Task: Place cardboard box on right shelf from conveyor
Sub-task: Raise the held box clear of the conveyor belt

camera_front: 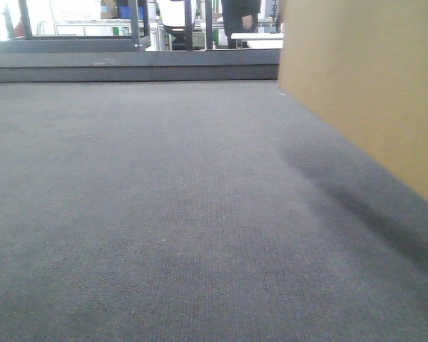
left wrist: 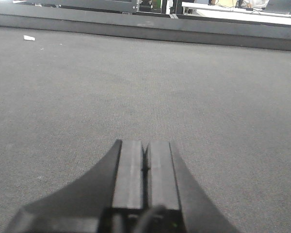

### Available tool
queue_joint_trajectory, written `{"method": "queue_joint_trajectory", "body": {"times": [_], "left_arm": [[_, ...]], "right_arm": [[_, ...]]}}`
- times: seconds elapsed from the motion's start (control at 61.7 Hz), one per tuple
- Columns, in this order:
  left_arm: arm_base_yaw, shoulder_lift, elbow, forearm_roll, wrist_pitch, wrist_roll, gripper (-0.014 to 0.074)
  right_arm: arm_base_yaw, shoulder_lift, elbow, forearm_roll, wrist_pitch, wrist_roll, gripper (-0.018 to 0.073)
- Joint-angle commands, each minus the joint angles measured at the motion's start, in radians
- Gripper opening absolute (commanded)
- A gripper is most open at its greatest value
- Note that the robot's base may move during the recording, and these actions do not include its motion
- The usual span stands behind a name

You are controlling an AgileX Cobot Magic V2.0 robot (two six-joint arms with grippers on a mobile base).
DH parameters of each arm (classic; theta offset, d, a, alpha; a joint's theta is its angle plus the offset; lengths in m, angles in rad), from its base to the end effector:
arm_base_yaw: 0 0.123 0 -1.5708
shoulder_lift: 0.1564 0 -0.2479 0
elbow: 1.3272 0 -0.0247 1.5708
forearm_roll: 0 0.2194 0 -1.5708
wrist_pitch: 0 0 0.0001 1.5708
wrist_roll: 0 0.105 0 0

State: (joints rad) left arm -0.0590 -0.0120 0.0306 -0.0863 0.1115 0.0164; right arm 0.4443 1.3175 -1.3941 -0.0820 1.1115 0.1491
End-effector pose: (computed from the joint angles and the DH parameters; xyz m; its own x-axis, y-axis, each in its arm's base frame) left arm 0.0766 -0.0055 0.1938 -0.0471 -0.0667 -0.9967 0.0654 0.9954 -0.0697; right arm 0.2287 0.1003 0.3449 -0.7717 -0.2432 -0.5876 -0.3051 0.9523 0.0065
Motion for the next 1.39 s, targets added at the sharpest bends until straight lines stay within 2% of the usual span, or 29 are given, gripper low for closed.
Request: {"method": "queue_joint_trajectory", "body": {"times": [0.0,0.081,0.195,0.292,0.454,0.94,1.102,1.183,1.345,1.378], "left_arm": [[-0.003,-0.007,-0.003,-0.005,-0.081,-0.005,-0.0119],[-0.003,-0.007,-0.003,-0.005,-0.081,-0.005,-0.0119],[-0.003,-0.007,-0.003,-0.005,-0.081,-0.005,-0.0119],[-0.003,-0.007,-0.003,-0.005,-0.081,-0.005,-0.0119],[-0.003,-0.007,-0.003,-0.005,-0.081,-0.005,-0.0119],[-0.003,-0.007,-0.003,-0.005,-0.081,-0.005,-0.0119],[-0.003,-0.007,-0.003,-0.005,-0.081,-0.005,-0.0119],[-0.003,-0.007,-0.003,-0.005,-0.081,-0.005,-0.0119],[-0.003,-0.007,-0.003,-0.005,-0.081,-0.005,-0.0119],[-0.003,-0.007,-0.003,-0.005,-0.081,-0.005,-0.0119]], "right_arm": [[-0.093,-0.11,0.066,0.037,-0.146,-0.096,0.034],[-0.167,-0.167,0.135,0.037,-0.204,-0.096,0.034],[-0.25,-0.225,0.17,0.037,-0.183,-0.096,0.034],[-0.277,-0.242,0.17,0.037,-0.156,-0.096,0.034],[-0.279,-0.256,0.183,0.038,-0.145,-0.087,0.034],[-0.369,-0.631,0.588,0.051,-0.806,-0.087,0.034],[-0.373,-0.76,0.719,0.051,-1.019,-0.088,0.034],[-0.373,-0.814,0.761,0.051,-1.059,-0.088,0.034],[-0.373,-0.885,0.782,0.051,-1.028,-0.088,0.034],[-0.373,-0.894,0.782,0.051,-1.028,-0.088,0.0313]]}}
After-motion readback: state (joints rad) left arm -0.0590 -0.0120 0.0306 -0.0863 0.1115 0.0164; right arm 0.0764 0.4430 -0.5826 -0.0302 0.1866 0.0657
